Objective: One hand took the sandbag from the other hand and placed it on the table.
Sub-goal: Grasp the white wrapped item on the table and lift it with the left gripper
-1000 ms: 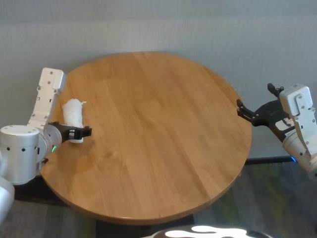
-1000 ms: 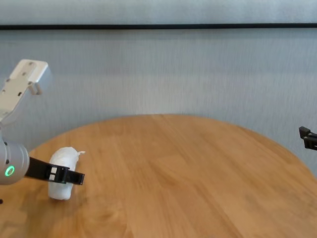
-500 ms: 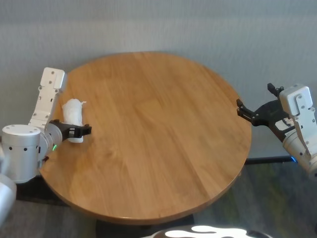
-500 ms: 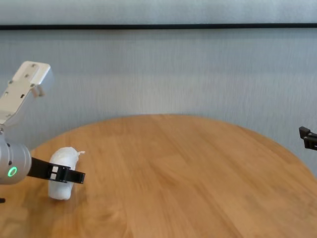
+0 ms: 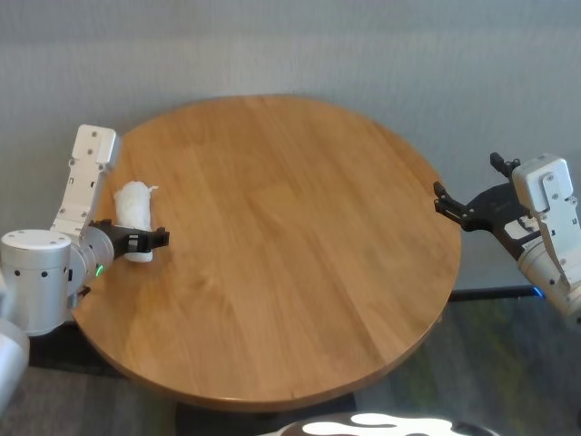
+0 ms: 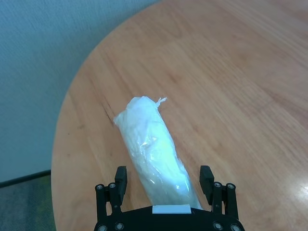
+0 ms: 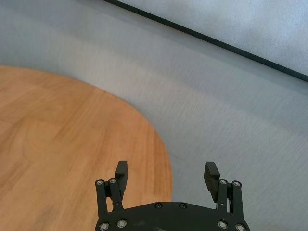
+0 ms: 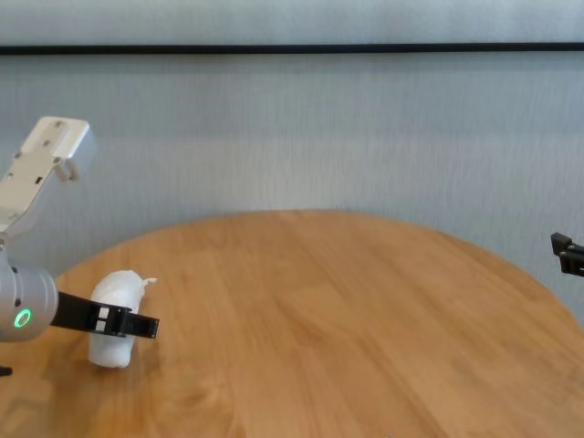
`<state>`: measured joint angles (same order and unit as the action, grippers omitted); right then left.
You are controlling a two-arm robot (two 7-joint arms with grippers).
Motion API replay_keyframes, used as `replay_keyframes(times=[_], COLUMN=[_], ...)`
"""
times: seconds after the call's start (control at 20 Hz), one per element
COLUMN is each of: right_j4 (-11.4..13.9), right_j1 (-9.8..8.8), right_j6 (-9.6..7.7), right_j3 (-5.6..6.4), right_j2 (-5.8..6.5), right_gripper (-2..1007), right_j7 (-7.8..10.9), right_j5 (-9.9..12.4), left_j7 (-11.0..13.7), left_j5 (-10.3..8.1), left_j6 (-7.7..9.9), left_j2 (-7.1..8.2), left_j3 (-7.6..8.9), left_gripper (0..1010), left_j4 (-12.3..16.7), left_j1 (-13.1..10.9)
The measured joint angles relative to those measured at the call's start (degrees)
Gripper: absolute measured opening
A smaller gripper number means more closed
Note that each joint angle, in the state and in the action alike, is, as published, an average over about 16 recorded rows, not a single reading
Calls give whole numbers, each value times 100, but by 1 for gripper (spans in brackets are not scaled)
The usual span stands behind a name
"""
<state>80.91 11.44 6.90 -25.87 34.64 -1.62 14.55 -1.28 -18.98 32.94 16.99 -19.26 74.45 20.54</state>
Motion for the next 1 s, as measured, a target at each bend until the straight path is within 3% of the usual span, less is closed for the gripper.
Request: replay_keyframes(times=[1.0], right_j4=[0], right_j1=[0], right_j6=[0], right_j3=[0], right_j2=[0], right_gripper=[1001], right_j7=[0], right_j5=[0], left_j7=[88], left_j5=[186], left_j6=[-56], left_j2=[-135], left_j3=[199], left_gripper=[1000], left_j4=[-82], left_j1=[-57])
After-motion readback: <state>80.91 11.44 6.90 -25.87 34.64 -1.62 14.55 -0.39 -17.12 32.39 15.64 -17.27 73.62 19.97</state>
